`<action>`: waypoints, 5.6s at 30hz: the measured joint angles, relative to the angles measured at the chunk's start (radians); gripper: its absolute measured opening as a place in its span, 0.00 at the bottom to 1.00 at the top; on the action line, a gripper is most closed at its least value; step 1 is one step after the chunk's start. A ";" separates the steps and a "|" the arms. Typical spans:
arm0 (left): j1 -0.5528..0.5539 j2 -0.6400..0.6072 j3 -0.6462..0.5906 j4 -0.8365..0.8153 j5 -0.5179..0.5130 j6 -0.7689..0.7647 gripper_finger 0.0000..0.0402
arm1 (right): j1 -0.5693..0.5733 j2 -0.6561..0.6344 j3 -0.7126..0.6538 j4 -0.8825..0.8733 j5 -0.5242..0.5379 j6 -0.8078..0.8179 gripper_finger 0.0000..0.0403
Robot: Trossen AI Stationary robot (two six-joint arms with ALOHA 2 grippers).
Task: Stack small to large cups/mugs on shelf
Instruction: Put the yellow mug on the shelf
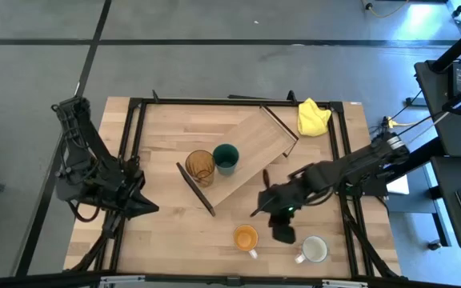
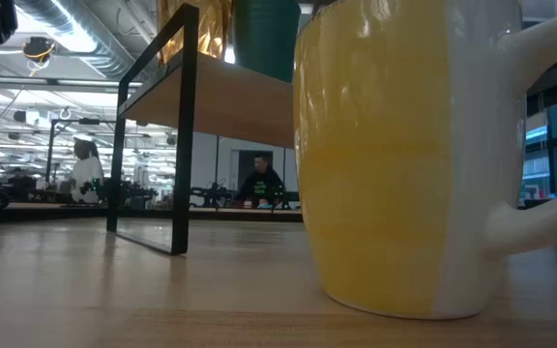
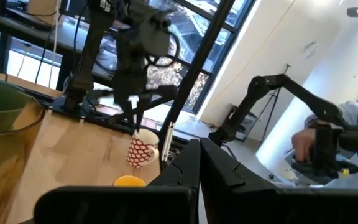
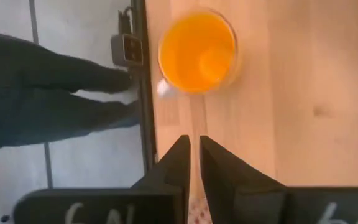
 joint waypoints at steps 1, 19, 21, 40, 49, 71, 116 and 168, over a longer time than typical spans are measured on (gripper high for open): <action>-0.004 -0.004 0.000 -0.003 0.000 0.000 0.00 | 0.000 0.019 0.000 0.025 0.019 -0.003 0.09; -0.105 -0.005 0.000 -0.106 0.000 -0.009 0.00 | 0.002 0.186 0.000 0.069 0.203 0.318 0.52; -0.110 -0.006 0.000 -0.109 0.000 -0.009 0.00 | 0.009 0.219 0.000 0.085 0.182 0.317 0.51; -0.118 -0.009 0.000 -0.110 0.000 -0.011 0.00 | 0.025 0.340 -0.001 0.151 0.200 0.366 0.43; -0.117 -0.009 0.000 -0.112 0.004 -0.011 0.00 | 0.039 0.340 -0.001 0.147 0.207 0.295 0.19; -0.117 -0.010 0.000 -0.148 -0.001 -0.009 0.00 | 0.024 0.341 0.460 -0.551 0.313 0.156 0.05; -0.116 -0.009 0.000 -0.175 -0.080 -0.062 0.00 | -0.620 0.215 0.514 -0.556 0.305 -0.490 0.05; -0.048 -0.009 0.000 -0.175 -0.120 -0.109 0.00 | -0.644 0.309 0.588 -0.547 0.270 -0.623 0.07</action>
